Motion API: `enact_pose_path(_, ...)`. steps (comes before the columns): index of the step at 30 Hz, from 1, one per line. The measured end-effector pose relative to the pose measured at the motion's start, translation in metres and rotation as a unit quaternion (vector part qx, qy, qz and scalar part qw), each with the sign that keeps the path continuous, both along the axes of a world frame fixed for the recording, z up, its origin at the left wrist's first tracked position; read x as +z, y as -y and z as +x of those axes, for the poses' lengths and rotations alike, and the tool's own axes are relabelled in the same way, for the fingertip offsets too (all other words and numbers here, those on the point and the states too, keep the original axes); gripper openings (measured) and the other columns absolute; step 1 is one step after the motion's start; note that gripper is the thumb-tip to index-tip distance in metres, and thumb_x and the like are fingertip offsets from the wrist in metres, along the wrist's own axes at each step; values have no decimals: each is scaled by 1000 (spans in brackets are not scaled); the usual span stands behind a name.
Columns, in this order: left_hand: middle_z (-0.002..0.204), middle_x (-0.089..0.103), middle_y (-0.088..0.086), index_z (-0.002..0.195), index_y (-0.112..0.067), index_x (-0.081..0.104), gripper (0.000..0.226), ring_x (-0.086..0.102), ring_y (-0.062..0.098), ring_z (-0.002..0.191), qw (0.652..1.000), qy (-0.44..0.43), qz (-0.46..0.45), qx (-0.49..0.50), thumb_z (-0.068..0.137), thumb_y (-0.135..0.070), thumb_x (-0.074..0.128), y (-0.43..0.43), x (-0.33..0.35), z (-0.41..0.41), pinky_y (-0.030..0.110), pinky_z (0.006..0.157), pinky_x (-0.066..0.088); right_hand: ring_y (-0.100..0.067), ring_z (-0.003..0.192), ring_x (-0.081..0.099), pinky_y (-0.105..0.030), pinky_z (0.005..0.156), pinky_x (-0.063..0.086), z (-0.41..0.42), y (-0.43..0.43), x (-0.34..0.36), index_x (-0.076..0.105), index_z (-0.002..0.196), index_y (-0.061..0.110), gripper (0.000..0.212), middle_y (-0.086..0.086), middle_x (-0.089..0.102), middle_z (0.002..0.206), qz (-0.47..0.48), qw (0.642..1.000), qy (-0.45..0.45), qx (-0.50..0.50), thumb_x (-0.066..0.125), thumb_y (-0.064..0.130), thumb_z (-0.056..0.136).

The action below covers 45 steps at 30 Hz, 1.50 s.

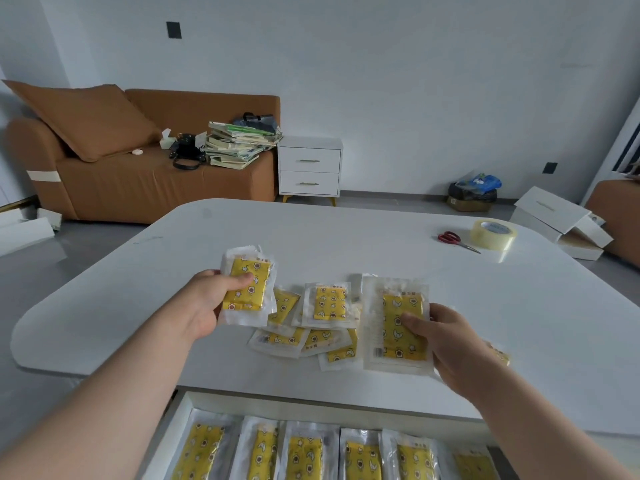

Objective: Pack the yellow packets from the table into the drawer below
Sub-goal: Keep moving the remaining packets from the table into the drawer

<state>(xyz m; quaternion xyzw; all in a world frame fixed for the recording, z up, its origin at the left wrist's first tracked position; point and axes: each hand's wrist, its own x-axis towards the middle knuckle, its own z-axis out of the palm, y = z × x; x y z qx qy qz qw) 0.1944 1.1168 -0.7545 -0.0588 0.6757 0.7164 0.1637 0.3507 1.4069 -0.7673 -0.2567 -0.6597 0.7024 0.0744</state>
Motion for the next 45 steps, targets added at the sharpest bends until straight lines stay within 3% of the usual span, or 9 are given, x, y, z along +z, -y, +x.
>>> enact_pose_path(5, 90, 75, 18, 111, 0, 63, 48, 73, 31, 75, 997, 29, 48, -56, 64, -6, 70, 19, 17, 57, 41, 63, 58, -33, 88, 73, -50, 83, 58, 27, 13, 15, 64, 100, 6, 11, -17, 74, 97, -9, 1000, 9, 29, 64, 3, 89)
enact_pose_path(8, 90, 74, 22, 106, 1, 63, 41, 73, 33, 73, 997, 41, 25, -64, 66, -2, 70, 27, 21, 88, 42, 65, 56, -31, 87, 73, -47, 79, 58, 38, 23, 26, 64, 101, 6, 10, -15, 75, 94, -21, 999, 7, 28, 61, 4, 92)
enact_pose_path(12, 76, 73, 23, 98, 5, 63, 21, 71, 32, 59, 994, 71, -38, -68, 78, 9, 66, 40, 18, 117, 42, 51, 59, -33, 83, 74, -51, 82, 58, 54, 43, 25, 64, 101, 4, 10, -16, 76, 86, -40, 999, 23, 21, 62, 3, 91)
enact_pose_path(23, 87, 73, 25, 109, 0, 57, 45, 71, 37, 73, 987, 120, -97, -54, 69, 7, 77, 76, -12, 137, 49, 61, 59, -42, 87, 72, -59, 80, 57, 85, 96, -16, 63, 104, -1, 15, -25, 73, 95, -79, 985, 117, 103, 61, -2, 89)
enact_pose_path(35, 86, 73, 25, 109, -2, 54, 46, 72, 39, 74, 981, 163, -98, -45, 70, 12, 74, 74, -55, 135, 59, 63, 57, -36, 85, 73, -53, 79, 59, 50, 138, -75, 68, 97, 5, 16, -18, 76, 90, -60, 974, 169, 137, 63, -2, 84)
enact_pose_path(39, 88, 74, 22, 108, -2, 58, 54, 72, 40, 82, 976, 167, -125, -63, 59, 9, 79, 83, -66, 131, 56, 77, 56, -28, 87, 72, -41, 81, 60, 40, 153, -92, 67, 92, 10, 13, -10, 74, 91, 13, 969, 195, 149, 69, 6, 80)
enact_pose_path(41, 86, 74, 21, 105, 0, 60, 50, 72, 38, 81, 968, 174, -165, -77, 60, 10, 80, 88, -75, 131, 55, 78, 56, -21, 93, 69, -30, 83, 57, 37, 160, -101, 66, 107, 10, 28, -6, 70, 101, 65, 958, 220, 170, 70, 14, 79)
enact_pose_path(43, 82, 75, 19, 101, 2, 63, 43, 73, 35, 77, 960, 177, -204, -79, 63, 11, 80, 92, -83, 132, 50, 74, 59, -17, 95, 64, -22, 77, 51, 35, 164, -108, 62, 116, 10, 35, -2, 66, 102, 95, 948, 237, 190, 68, 18, 82)
enact_pose_path(45, 81, 75, 17, 99, 1, 64, 38, 73, 32, 74, 956, 169, -232, -64, 65, 8, 81, 93, -91, 129, 43, 68, 60, -13, 85, 59, -13, 61, 45, 32, 165, -113, 59, 112, 11, 26, 3, 60, 92, 121, 944, 243, 188, 63, 17, 87)
